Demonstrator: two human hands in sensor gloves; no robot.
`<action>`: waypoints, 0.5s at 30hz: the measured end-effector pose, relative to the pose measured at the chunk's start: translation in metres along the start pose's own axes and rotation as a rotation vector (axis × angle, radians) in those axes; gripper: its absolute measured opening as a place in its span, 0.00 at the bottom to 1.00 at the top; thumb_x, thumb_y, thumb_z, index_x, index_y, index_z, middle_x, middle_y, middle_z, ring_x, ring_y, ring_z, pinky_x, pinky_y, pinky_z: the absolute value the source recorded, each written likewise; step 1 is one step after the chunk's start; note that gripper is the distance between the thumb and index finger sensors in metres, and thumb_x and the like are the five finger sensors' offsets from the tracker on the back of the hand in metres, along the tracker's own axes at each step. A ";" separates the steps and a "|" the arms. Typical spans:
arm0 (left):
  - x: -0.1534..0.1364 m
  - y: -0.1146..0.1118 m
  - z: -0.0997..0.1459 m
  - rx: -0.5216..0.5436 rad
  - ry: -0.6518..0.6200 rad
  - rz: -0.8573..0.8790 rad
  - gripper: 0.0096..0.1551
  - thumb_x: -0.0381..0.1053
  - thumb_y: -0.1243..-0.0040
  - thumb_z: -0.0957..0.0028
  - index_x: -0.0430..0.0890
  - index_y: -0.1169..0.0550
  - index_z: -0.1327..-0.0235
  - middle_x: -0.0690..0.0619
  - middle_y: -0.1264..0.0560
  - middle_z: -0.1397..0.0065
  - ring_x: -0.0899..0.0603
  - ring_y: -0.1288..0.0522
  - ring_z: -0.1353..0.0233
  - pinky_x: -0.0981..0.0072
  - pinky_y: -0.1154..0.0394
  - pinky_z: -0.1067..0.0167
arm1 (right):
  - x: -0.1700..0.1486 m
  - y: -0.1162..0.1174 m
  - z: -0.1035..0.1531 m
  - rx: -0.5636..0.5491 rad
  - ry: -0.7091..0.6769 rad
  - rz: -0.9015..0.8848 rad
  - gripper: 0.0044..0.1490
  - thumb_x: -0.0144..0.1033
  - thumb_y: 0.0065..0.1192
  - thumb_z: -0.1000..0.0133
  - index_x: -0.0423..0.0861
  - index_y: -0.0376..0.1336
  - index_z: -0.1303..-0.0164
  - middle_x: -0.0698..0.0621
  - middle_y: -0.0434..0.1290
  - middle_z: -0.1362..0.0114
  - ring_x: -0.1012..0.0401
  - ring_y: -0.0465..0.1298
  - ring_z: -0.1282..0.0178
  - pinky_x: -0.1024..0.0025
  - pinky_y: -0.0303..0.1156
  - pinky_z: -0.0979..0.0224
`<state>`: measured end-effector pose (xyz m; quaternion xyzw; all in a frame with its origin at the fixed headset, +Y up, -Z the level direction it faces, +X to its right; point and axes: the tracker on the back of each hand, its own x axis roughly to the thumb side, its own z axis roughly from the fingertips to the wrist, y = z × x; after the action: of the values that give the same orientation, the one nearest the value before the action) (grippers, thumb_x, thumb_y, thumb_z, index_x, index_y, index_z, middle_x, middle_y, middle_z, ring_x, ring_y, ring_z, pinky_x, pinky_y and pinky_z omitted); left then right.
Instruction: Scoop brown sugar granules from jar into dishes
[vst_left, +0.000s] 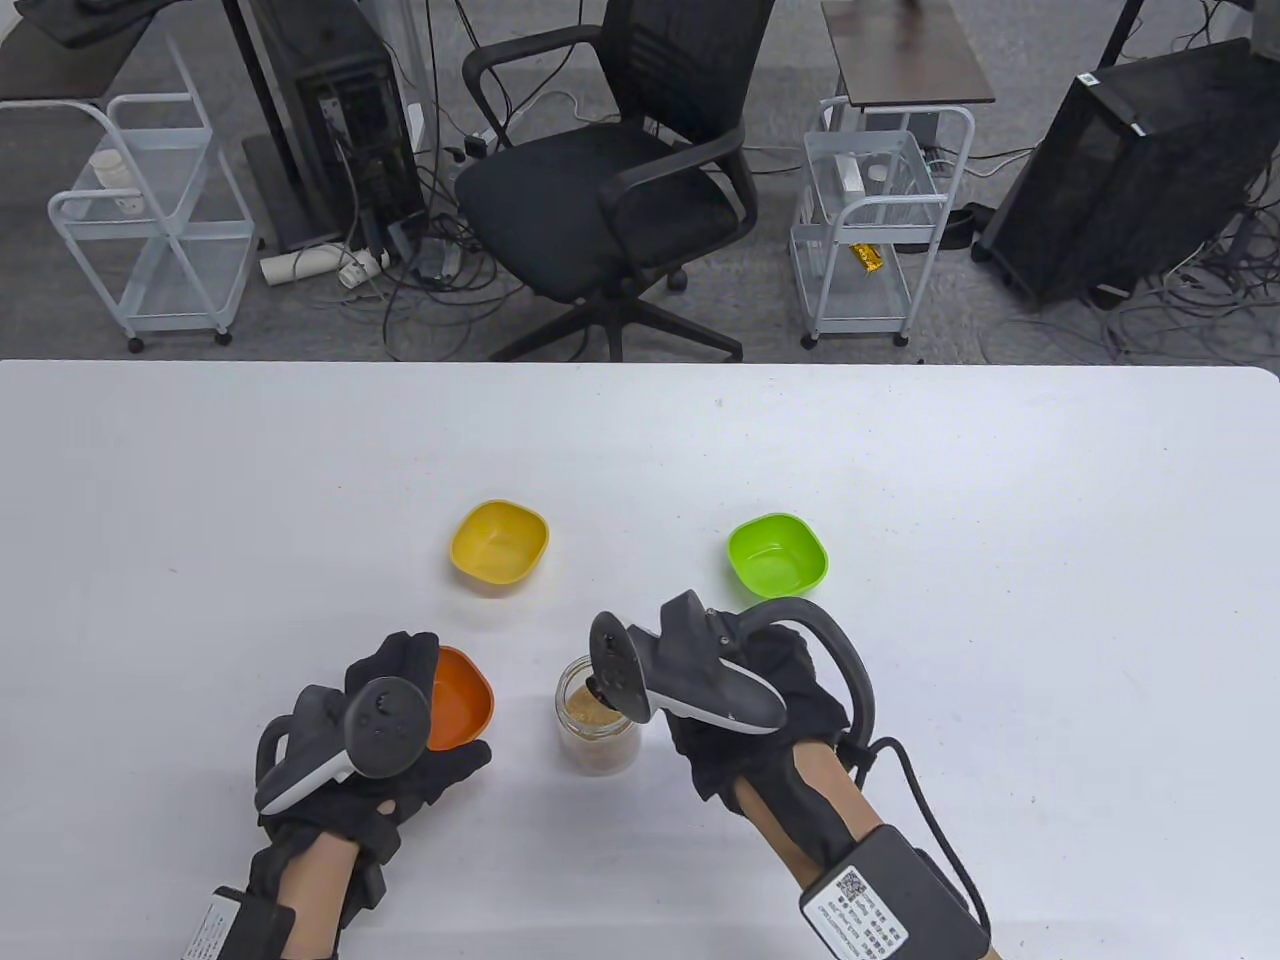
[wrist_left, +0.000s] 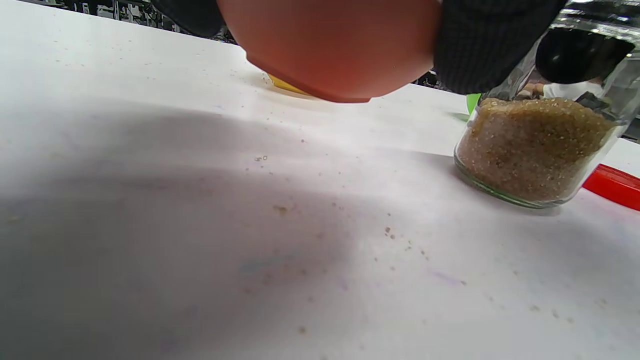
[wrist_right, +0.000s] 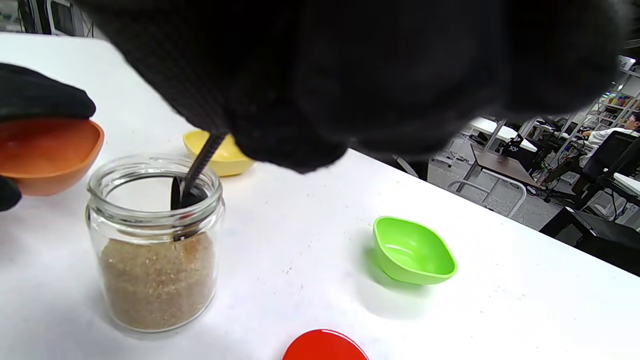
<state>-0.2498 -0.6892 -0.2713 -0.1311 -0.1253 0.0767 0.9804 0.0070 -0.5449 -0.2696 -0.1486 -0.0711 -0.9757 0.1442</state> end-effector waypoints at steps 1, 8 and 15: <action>0.000 0.000 0.000 -0.001 0.001 -0.002 0.70 0.73 0.36 0.42 0.33 0.57 0.12 0.29 0.57 0.11 0.23 0.48 0.16 0.38 0.38 0.19 | 0.004 0.000 -0.004 0.006 -0.003 0.020 0.22 0.50 0.69 0.43 0.51 0.77 0.45 0.58 0.87 0.66 0.61 0.84 0.79 0.59 0.85 0.57; 0.001 0.000 0.000 -0.007 0.004 -0.011 0.70 0.73 0.36 0.42 0.32 0.57 0.13 0.29 0.57 0.11 0.23 0.48 0.16 0.38 0.38 0.19 | 0.019 -0.002 -0.013 0.010 -0.013 0.120 0.22 0.50 0.69 0.43 0.52 0.77 0.45 0.58 0.87 0.66 0.61 0.84 0.79 0.59 0.85 0.57; 0.001 -0.001 0.002 -0.011 0.011 -0.014 0.70 0.73 0.37 0.42 0.32 0.57 0.13 0.29 0.57 0.11 0.23 0.48 0.16 0.38 0.38 0.19 | 0.027 -0.002 -0.019 0.055 -0.044 0.139 0.22 0.49 0.69 0.43 0.52 0.77 0.45 0.59 0.86 0.67 0.61 0.84 0.79 0.60 0.85 0.57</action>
<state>-0.2491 -0.6895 -0.2694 -0.1361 -0.1212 0.0684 0.9809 -0.0236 -0.5539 -0.2794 -0.1707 -0.0906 -0.9575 0.2140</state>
